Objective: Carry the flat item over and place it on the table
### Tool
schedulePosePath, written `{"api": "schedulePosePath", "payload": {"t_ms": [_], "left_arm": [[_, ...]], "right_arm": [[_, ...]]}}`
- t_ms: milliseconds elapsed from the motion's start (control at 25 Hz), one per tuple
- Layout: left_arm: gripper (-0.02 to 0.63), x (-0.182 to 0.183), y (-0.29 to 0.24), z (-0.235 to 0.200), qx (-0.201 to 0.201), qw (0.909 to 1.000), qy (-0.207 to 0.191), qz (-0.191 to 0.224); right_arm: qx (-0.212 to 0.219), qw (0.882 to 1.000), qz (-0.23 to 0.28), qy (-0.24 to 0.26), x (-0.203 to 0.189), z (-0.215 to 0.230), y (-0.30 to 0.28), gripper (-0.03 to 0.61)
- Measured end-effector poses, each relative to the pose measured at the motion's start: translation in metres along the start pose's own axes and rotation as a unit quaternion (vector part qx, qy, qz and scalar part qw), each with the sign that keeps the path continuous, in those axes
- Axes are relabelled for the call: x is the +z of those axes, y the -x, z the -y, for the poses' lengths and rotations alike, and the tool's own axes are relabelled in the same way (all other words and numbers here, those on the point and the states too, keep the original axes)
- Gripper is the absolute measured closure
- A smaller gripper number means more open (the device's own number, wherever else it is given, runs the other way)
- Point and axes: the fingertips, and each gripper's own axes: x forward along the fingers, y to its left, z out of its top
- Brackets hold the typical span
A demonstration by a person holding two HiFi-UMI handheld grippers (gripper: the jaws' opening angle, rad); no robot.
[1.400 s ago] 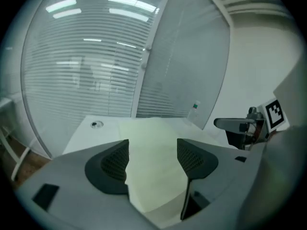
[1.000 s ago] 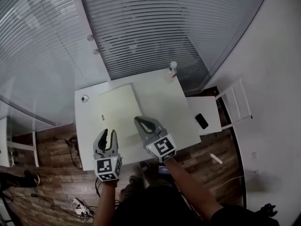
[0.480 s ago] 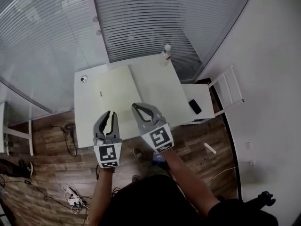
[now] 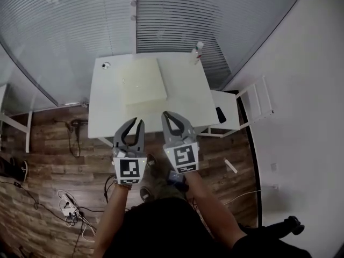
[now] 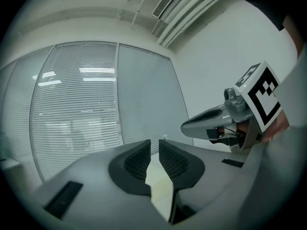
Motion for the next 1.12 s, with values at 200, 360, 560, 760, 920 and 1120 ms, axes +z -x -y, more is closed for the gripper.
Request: {"api": "schedulePosePath", "payload": {"t_ms": [200,360,560,760,920,1120], "left_arm": [[0.551,0.006,0.024,0.007,0.001,0.9998,0.013,0.011],[0.554,0.011,0.035,0.015,0.004,0.9997,0.018,0.018],[0.555,0.012,0.057,0.018,0.0,0.9998,0.01,0.018],[0.555,0.011,0.068,0.015,0.003,0.9998,0.008,0.02],[0.556,0.009,0.077,0.011,0.01,0.9997,0.01,0.021],[0.557,0.006,0.08,0.01,0.011,0.9997,0.012,0.018]], "right_arm": [[-0.006,1.0,-0.008,0.023,0.007,-0.021,0.023,0.578],[-0.029,0.998,-0.026,0.044,0.006,-0.023,0.037,0.578],[-0.032,0.999,-0.026,0.034,0.008,-0.042,0.053,0.578],[-0.036,0.999,-0.02,0.036,0.013,-0.054,0.056,0.58],[-0.031,0.998,-0.031,0.046,0.014,-0.065,0.058,0.58],[-0.026,0.998,-0.032,0.048,0.015,-0.071,0.061,0.58]]}}
